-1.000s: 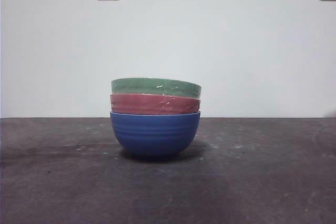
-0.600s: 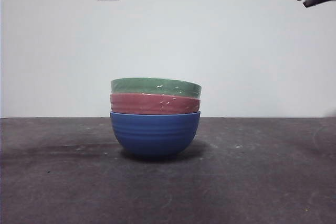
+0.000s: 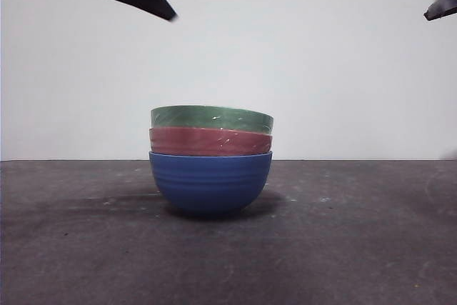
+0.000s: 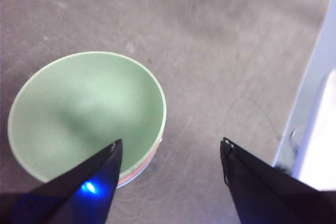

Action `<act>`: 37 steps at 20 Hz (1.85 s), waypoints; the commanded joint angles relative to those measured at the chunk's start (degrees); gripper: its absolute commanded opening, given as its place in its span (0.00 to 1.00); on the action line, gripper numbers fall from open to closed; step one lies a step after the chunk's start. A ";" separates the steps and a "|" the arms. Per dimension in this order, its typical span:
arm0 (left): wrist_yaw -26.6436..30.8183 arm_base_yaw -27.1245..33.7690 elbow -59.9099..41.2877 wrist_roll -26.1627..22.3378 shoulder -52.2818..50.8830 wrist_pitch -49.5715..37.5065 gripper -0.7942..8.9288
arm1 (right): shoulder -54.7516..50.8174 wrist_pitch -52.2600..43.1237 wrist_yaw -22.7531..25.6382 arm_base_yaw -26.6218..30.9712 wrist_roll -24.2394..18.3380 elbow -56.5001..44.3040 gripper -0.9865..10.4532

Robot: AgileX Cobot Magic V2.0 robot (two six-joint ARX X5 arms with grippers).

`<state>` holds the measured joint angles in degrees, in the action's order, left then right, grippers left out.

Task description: Pick up the green bowl on the top,put the green bowl on the left,pick up the red bowl in the middle,put the red bowl on the right

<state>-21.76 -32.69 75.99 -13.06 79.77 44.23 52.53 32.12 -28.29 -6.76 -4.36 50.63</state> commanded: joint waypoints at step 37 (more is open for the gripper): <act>9.68 -6.73 23.54 -8.02 18.56 19.71 0.07 | 0.09 0.59 1.18 -0.04 -0.72 0.17 0.39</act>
<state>-12.38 -39.20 98.50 -22.90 98.24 62.83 52.53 32.97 -27.22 -6.76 -4.54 50.63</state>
